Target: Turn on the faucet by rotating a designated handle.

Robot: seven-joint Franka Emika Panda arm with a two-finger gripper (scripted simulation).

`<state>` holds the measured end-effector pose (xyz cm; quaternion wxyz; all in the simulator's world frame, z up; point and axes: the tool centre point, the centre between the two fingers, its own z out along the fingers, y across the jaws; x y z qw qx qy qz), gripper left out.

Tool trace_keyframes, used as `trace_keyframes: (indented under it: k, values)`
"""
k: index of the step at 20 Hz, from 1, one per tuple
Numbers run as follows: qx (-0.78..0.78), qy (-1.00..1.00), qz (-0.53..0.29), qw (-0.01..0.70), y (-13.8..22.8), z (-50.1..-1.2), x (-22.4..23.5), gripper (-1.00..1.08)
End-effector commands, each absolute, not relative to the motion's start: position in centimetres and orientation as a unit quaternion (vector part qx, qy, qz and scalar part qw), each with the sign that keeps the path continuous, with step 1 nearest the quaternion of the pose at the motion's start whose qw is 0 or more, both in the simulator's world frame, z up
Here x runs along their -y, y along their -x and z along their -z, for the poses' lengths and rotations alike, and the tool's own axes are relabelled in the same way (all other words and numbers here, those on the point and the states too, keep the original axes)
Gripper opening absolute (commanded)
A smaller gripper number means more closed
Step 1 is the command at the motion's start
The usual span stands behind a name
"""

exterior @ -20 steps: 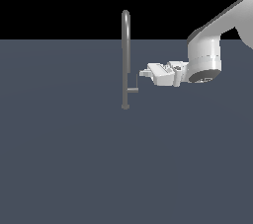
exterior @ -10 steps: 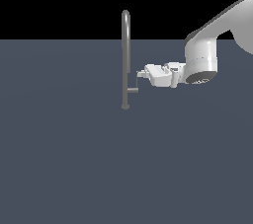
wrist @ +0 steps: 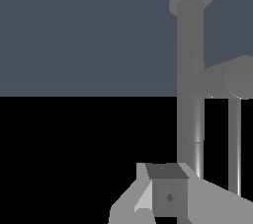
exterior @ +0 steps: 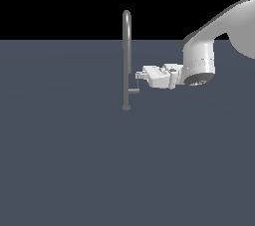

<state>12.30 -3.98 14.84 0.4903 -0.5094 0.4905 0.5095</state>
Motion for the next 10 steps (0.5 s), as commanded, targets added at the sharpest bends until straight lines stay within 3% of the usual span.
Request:
trace_keyframes:
  k: [1,10]
  values:
    - [-0.491,0.509,-0.509,0.490,-12.0,-14.9,4.0,-1.00]
    - [-0.491,0.509,-0.509,0.490,-10.5,-15.5,4.1,-1.00]
